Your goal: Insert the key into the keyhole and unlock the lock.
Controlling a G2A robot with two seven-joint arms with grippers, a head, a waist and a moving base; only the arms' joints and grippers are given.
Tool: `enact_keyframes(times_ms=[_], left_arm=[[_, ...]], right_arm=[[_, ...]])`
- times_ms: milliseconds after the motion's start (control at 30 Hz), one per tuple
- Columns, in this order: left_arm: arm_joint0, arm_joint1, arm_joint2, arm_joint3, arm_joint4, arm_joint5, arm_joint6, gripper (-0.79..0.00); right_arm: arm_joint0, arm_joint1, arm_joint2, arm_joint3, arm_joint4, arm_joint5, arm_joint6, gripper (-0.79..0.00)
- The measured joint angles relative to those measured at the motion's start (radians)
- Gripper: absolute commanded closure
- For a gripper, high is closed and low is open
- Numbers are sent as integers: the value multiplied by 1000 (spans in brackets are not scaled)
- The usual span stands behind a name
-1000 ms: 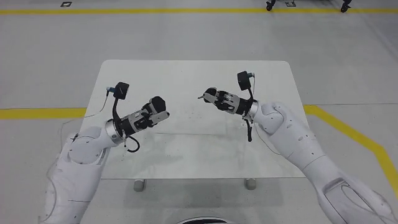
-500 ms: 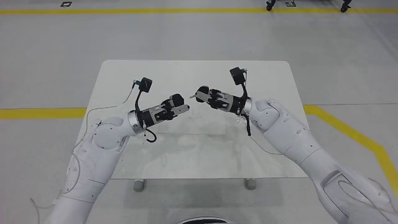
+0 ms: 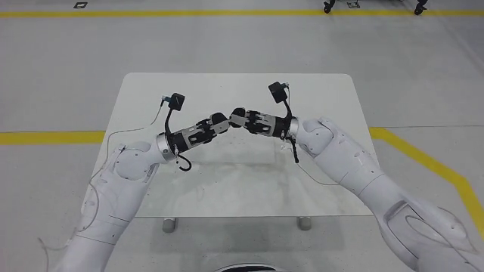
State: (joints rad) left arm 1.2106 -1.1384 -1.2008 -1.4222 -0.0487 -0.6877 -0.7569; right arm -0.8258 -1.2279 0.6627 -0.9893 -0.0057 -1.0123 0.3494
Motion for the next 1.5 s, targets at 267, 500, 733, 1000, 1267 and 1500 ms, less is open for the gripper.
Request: enact_keyframes(times_ms=[267,500,733,1000,1267,1500], left_arm=[[1,3,4,-2,10,7,12,0],[0,6,0,-2,19,19,31,0],[12,14,-25,-30,54,23,43,0],[17,22,-27,-48,75,38,13,0],[10,24,-14,-40,79,41,8,0],[1,26,-10,-28,76,61,8,-785]], right_arm=[[-4,-5,19,6,27,0,34,0],[0,-8,26,9,17,0,98,-246],[-8,-2,53,0,16,0,124,-219],[-18,6,71,-16,35,0,195,-194],[-16,-1,69,-19,88,0,275,0],[-24,-5,99,-16,128,0,322,0]])
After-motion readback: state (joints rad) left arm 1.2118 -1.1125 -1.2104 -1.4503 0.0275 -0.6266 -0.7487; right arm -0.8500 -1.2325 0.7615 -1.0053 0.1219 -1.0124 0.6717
